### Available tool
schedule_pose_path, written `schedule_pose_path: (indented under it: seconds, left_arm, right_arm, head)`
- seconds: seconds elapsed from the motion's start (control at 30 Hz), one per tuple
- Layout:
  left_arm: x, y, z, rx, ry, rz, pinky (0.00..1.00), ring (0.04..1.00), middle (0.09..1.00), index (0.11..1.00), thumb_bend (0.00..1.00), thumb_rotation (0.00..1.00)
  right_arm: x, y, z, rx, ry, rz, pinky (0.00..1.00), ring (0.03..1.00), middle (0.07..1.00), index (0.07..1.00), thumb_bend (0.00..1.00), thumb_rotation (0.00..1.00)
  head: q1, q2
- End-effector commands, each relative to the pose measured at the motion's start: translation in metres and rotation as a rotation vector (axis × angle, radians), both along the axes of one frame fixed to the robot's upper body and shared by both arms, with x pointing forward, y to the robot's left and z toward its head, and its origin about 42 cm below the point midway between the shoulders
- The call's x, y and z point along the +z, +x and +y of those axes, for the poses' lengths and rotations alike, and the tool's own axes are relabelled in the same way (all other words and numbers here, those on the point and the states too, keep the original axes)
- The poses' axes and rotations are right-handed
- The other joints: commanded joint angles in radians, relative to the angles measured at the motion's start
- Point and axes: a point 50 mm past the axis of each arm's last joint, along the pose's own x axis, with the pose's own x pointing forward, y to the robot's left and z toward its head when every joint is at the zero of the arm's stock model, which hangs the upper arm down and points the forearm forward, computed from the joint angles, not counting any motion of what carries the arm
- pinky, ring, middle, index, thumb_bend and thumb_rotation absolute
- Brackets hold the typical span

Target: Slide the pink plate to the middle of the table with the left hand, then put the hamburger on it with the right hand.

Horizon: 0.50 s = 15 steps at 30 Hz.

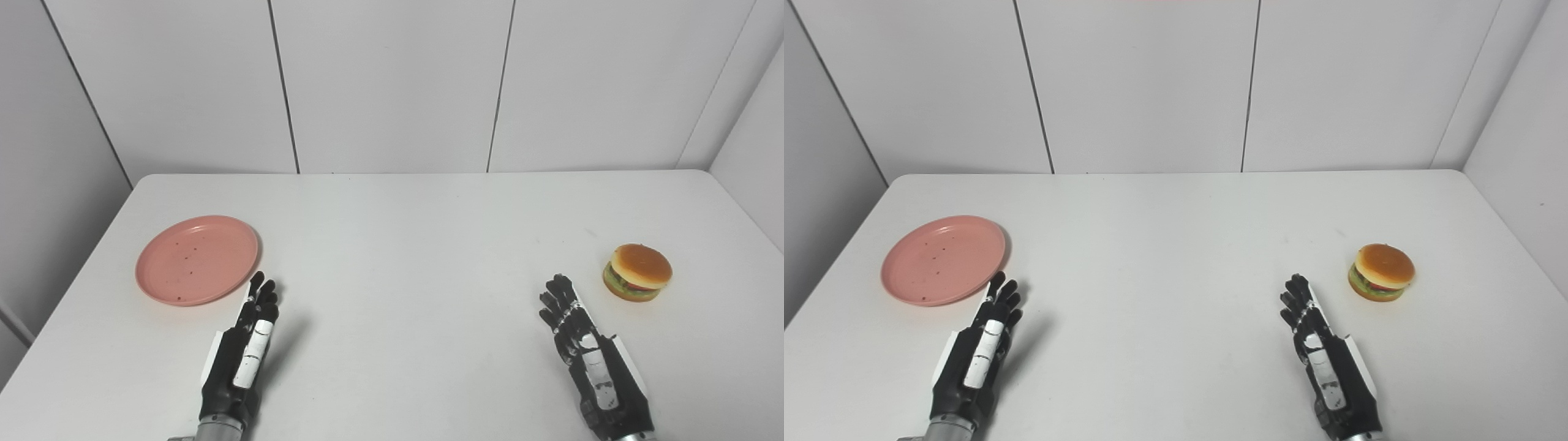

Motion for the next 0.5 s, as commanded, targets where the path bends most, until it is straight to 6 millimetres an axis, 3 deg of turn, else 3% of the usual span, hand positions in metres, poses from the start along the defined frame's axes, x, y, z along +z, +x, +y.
schedule_pose_path:
  seconds: [0.0,0.47]
  left_arm:
    - [0.003,-0.008,0.0051,-0.007,0.015,-0.013,1.0,0.995,1.0,1.0,0.83,0.82]
    - [0.0013,-0.0055,0.0054,-0.012,0.016,-0.005,1.0,0.999,1.0,1.0,0.84,0.82]
  right_arm:
    - [0.0017,0.0075,-0.0021,-0.032,0.001,-0.017,1.0,1.0,1.0,1.0,0.9,0.92]
    - [0.0005,0.0098,-0.002,-0.067,0.003,-0.003,1.0,1.0,1.0,1.0,0.85,0.93]
  head:
    - [0.0,-0.002]
    - [-0.004,-0.001]
